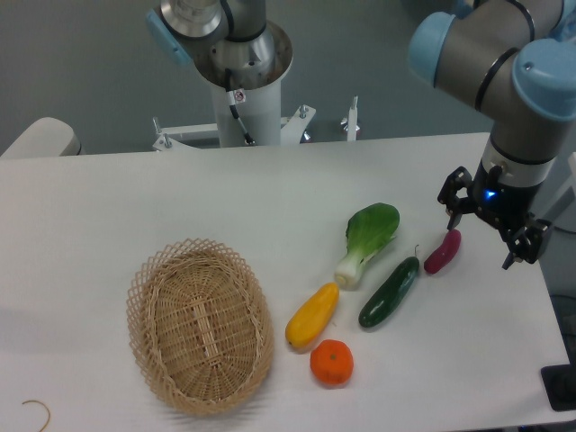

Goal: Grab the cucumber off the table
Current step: 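Move the open gripper over the dark green cucumber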

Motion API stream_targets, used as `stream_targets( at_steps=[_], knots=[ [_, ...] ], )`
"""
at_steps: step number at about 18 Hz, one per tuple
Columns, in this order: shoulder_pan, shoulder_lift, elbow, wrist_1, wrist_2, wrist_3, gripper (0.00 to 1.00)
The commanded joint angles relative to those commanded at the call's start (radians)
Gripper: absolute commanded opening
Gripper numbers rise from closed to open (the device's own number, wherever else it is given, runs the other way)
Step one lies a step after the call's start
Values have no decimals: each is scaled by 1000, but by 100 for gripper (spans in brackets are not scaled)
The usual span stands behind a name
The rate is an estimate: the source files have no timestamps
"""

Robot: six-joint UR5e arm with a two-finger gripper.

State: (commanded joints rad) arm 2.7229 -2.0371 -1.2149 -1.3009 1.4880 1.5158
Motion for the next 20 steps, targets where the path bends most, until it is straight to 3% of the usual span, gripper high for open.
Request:
stream_targets(
  at_steps=[4,8,13,16,20],
  knots=[
    [-28,-18,-35,66,9,-81,100],
    [-67,-67,-38,84,31,-95,100],
    [-118,-129,-66,158,124,-250,100],
    [-121,-136,-138,259,130,-403,100],
    [-121,-138,-205,356,132,-407,100]
  ],
)
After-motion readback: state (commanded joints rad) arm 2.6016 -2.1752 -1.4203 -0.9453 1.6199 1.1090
